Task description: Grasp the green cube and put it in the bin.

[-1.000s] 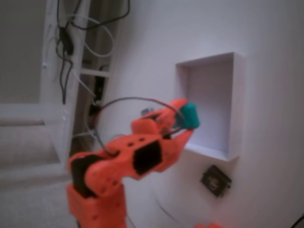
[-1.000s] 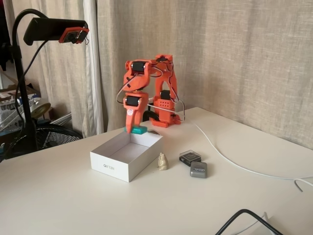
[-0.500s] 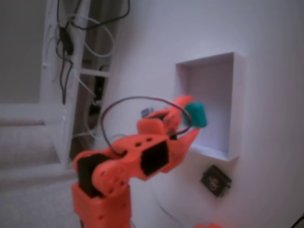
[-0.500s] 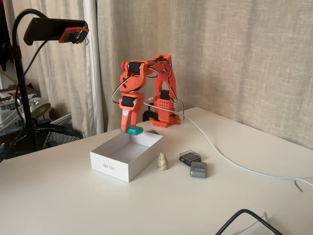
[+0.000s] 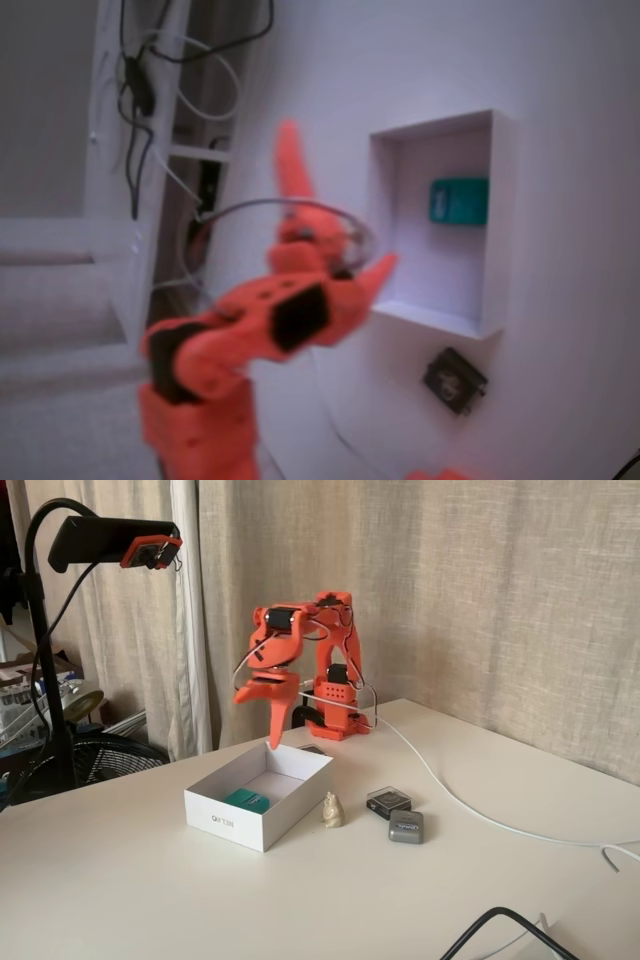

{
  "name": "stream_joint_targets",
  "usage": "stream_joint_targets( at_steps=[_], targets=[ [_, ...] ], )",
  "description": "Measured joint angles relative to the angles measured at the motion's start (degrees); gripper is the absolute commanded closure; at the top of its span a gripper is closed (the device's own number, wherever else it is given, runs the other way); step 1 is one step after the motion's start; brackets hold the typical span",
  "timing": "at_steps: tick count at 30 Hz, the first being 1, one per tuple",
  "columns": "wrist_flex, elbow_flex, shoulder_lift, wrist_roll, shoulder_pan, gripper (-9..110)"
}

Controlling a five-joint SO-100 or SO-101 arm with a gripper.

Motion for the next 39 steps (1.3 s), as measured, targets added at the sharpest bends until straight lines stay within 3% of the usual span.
stream_joint_targets(
  at_steps=[9, 14, 20, 30, 39],
  targets=[
    [-13.62, 5.27, 16.0, -0.35, -31.73, 14],
    [-20.57, 16.08, 28.39, -0.26, -51.94, 14],
    [-26.89, 33.22, 43.42, -0.26, -66.45, 14],
    [-27.25, 63.37, 67.76, 0.26, -67.24, 14],
    [-13.89, 82.18, 90.53, -0.18, -65.3, 14]
  ],
)
